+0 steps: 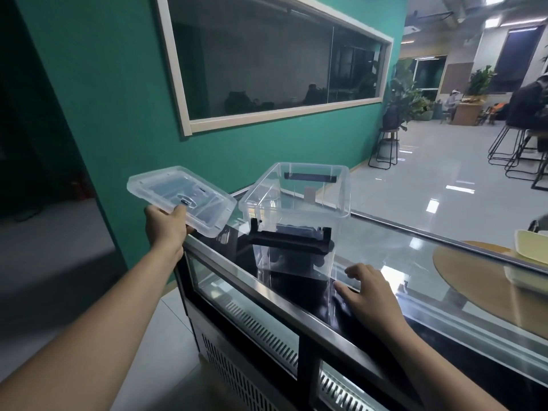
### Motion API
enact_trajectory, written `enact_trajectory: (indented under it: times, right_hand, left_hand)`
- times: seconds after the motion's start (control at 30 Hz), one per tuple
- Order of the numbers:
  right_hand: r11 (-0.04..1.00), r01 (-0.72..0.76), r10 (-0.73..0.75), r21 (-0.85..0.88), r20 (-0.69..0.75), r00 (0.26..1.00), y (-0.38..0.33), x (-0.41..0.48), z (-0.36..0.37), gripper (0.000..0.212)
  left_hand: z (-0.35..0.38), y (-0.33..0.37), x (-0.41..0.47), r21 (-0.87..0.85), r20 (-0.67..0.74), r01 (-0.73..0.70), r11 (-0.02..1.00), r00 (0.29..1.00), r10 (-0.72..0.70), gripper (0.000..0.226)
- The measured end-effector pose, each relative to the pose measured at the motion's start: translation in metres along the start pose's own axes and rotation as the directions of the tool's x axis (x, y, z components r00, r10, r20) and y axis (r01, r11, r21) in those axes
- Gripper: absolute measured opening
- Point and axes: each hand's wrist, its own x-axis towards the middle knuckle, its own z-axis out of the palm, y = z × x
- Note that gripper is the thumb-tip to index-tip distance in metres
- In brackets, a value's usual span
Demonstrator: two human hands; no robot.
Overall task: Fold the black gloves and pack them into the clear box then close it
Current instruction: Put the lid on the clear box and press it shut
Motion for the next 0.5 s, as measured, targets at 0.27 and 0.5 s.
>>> enact_trajectory:
  times: [0.27,0.5]
  right_hand:
    - [1.0,-0.014,0.014,0.026,-0.004,1.0,-0.004,-0.002,-0.002,0.028]
    - [0.999,-0.011,0.011,0.041,-0.01,1.0,-0.004,-0.003,-0.003,0.026]
  left_hand:
    - [-0.005,0.047,-0.007,0.292,0.14,-0.414,0.862,0.91,0.389,0.027]
    - [0.015,0.085,-0.029,0.444,0.29,-0.711,0.545,0.69,0.663,0.024]
